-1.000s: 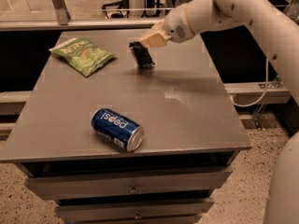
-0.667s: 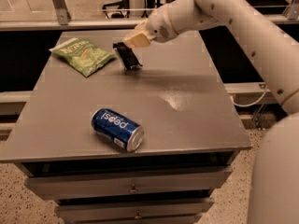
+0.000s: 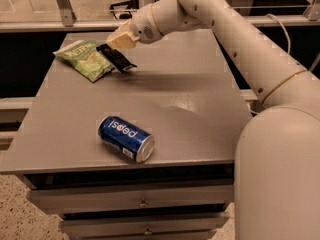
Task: Move rxbar chocolate near green jalapeno chip bag
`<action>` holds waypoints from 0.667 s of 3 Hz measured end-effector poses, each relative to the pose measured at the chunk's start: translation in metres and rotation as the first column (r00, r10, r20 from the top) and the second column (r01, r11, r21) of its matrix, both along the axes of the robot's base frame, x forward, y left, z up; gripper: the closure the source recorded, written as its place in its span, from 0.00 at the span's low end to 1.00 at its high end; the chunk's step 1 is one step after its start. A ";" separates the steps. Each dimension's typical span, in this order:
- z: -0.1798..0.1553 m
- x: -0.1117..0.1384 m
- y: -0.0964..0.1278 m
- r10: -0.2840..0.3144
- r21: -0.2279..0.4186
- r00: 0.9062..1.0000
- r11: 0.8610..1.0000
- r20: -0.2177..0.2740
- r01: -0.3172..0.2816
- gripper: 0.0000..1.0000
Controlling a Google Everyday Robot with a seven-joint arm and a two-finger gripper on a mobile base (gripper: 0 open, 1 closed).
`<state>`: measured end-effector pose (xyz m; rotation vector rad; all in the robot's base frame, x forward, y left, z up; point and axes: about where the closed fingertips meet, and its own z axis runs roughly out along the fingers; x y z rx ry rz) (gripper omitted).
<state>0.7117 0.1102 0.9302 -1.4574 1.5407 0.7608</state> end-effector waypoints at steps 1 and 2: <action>0.004 0.003 0.013 0.016 0.022 1.000 1.000 0.008 -0.016 1.00; -0.005 -0.008 -0.009 0.005 0.042 1.000 0.999 -0.013 -0.005 1.00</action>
Offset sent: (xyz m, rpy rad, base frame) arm -0.0196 -0.0455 -0.0157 0.0636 0.0370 -0.0236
